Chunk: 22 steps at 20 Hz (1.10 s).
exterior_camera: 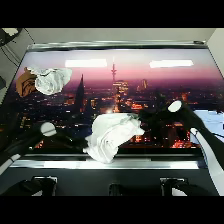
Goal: Fold the shirts.
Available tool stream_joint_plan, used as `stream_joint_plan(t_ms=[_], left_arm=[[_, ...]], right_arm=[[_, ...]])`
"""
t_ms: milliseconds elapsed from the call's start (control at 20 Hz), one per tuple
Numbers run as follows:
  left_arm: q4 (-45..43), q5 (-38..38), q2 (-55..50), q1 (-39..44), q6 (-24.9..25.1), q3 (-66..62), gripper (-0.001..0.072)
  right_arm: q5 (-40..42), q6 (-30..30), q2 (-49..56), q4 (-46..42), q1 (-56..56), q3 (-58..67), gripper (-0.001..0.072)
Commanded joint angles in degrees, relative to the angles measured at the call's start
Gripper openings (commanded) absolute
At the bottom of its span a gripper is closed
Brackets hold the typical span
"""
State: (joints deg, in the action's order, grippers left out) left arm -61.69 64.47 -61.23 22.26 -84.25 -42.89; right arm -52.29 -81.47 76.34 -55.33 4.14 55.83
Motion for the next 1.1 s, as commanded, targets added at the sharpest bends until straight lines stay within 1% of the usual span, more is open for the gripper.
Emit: stream_joint_plan(t_ms=[0,50,150,200,300,400,500,600,700,800,900,1000,1050], left_arm=[[-20.44,5.46,6.8,-8.76,-4.42,-18.86,0.0028],[-22.95,5.27,8.37,-12.68,-5.7,-27.34,0.0028],[-23.39,3.17,10.47,-19.82,-6.47,-44.3,0.0029],[-23.39,1.77,11.06,-22.34,-6.84,-51.69,0.0029],[-22.97,-0.83,11.87,-25.14,-8.35,-64.57,0.003],[-18.86,-2.43,12.63,-25.05,-8.35,-72.35,0.003],[-13.73,-6.38,14.12,-25.05,-8.33,-75.43,0.003],[-13.16,-10.16,15.78,-25.07,-8.33,-75.41,0.003],[-14.58,-9.4,15.8,-25.07,-8.31,-75.25,0.003],[-15.02,-6.78,15.43,-25.07,-8.31,-72.5,0.003],[-14.99,-2.6,15.02,-25.07,-8.04,-66.47,0.003],[-14.97,1.92,13.86,-25.05,-5.95,-57.11,0.0031],[-14.97,2.54,13.18,-25.05,-4.72,-51.17,0.0031]], right_arm=[[2.8,-0.2,-9.03,-17.11,-0.02,12.09,0.0046],[4.63,-0.42,-13.03,-23.71,-0.02,16.94,0.0046],[8.2,-2.4,-20.35,-34.58,-0.02,25.68,0.0047],[9.4,-2.54,-23.85,-37.18,-0.02,29.24,0.0047],[9.35,-3.52,-29.9,-36.81,-0.02,33.35,0.0047],[9.31,-8.22,-35.36,-34.27,-0.02,34.4,0.0047],[9.18,-11.04,-39.78,-31.78,-0.02,34.49,0.0047],[7.32,-12.02,-42.66,-31.82,-0.02,34.49,0.0047],[2.05,-12.02,-43.89,-32.39,-0.02,34.49,0.0047],[-6.75,-12.44,-43.34,-32.37,-0.02,34.49,0.0047],[-19.06,-13.99,-40.48,-31.43,-0.02,34.42,0.0047],[-32.83,-13.62,-34.84,-28.74,-0.02,33.75,0.0047],[-36.54,-13.11,-31.63,-27.17,-0.02,32.17,0.0047]])
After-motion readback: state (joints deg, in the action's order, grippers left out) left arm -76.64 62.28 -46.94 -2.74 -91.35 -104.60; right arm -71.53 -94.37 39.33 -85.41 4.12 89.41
